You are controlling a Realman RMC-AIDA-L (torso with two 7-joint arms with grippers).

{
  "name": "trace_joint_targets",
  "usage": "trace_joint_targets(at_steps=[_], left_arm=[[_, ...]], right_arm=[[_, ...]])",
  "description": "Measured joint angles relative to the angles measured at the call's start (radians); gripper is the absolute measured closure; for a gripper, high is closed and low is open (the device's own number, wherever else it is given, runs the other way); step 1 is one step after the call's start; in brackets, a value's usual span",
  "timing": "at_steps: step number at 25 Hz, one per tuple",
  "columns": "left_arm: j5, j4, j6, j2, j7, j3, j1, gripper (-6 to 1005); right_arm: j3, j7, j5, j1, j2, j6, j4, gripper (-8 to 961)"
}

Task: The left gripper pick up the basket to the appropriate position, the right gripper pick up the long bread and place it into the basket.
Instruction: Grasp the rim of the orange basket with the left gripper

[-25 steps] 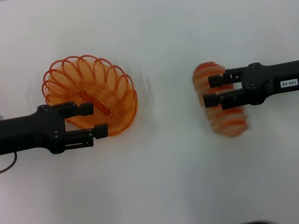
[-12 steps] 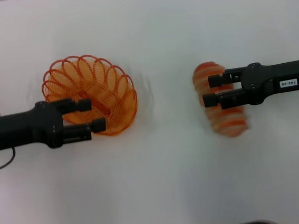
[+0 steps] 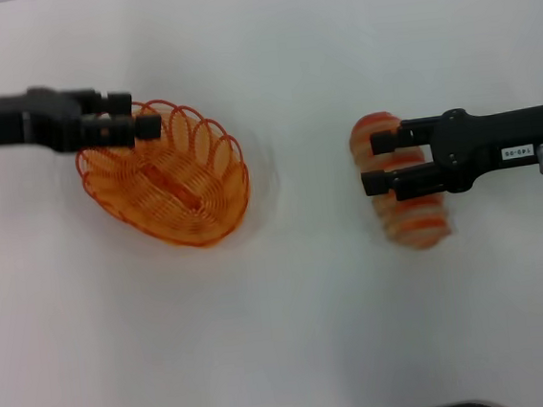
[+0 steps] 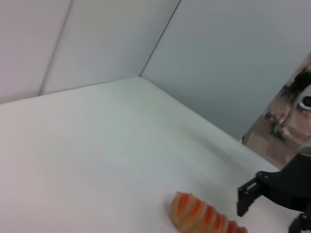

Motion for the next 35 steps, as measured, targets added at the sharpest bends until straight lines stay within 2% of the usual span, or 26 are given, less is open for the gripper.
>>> trace_joint_targets(at_steps=[4,10,14,18,21,28,35], left_arm=[[0.033,0.058,-0.026,0.013,-0.115,0.059,-0.053,204],[0.169,0.105,-0.107,0.034,-0.291,0.163,-0.149,205],[0.319,0.122,-0.198,0.031,-0.411,0.277,-0.212,205],[0.419,0.109,-0.251,0.027,-0.492,0.337,-0.261,205],[0.462,0.093,-0.283,0.016,-0.533,0.37,-0.28,205],[0.525,0.045,-0.34,-0.032,-0.565,0.419,-0.295,205],[0.558,-0.012,-0.423,-0.052,-0.572,0.434,-0.296,204]], right_arm=[[0.0,-0.034,0.0,0.008,0.005,0.0,-0.001,129],[0.001,-0.068,0.001,0.02,0.01,0.006,-0.002,128],[0.001,-0.079,0.001,0.021,0.016,0.019,-0.002,128],[0.004,-0.095,0.001,0.013,0.02,0.028,0.005,128],[0.012,-0.103,0.0,0.009,0.023,0.039,0.008,129],[0.017,-0.107,0.0,0.005,0.029,0.055,0.009,129],[0.017,-0.107,0.0,0.003,0.028,0.057,0.009,128]])
